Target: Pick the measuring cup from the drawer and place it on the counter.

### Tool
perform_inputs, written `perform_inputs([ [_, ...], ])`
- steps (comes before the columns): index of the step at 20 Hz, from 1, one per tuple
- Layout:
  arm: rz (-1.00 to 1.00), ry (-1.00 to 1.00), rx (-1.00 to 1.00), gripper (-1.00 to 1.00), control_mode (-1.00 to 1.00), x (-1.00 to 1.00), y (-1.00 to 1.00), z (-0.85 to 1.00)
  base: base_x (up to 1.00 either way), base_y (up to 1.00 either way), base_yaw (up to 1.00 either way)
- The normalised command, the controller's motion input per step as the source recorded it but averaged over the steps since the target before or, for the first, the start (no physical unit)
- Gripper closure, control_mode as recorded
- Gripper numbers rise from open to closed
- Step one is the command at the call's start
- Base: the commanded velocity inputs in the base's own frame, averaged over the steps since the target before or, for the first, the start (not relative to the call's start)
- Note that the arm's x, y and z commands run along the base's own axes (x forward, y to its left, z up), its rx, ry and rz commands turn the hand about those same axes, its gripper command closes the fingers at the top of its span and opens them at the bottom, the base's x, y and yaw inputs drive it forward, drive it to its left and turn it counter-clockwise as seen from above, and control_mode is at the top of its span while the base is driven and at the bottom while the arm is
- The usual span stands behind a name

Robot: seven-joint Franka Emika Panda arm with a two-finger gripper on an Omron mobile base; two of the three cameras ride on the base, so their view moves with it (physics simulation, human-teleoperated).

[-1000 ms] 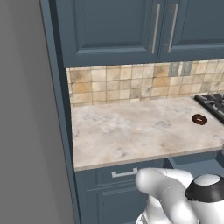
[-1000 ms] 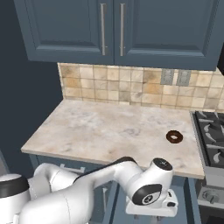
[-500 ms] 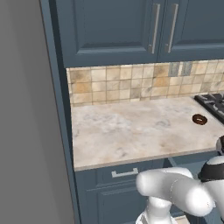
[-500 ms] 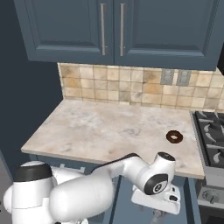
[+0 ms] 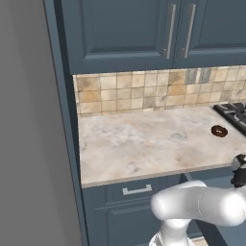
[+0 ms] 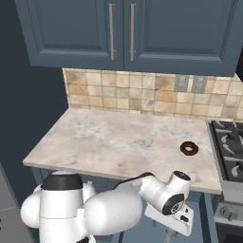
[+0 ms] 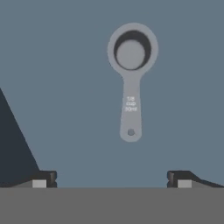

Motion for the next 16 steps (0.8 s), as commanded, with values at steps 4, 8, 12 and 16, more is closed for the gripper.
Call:
perform_inputs([
  [4, -0.09, -0.03, -0.04, -1.00, -1.00, 0.11, 0.00, -0.61, 0.00, 0.00, 0.00],
  [8, -0.04, -0.01, -0.07, -1.00, -1.00, 0.09, 0.00, -0.63, 0.00, 0.00, 0.00],
  [12, -0.02, 0.00, -0.10, -1.00, -1.00, 0.21, 0.00, -0.61, 0.00, 0.00, 0.00],
  [16, 0.00, 0.00, -0.09, -1.00, -1.00, 0.31, 0.00, -0.59, 0.00, 0.00, 0.00],
])
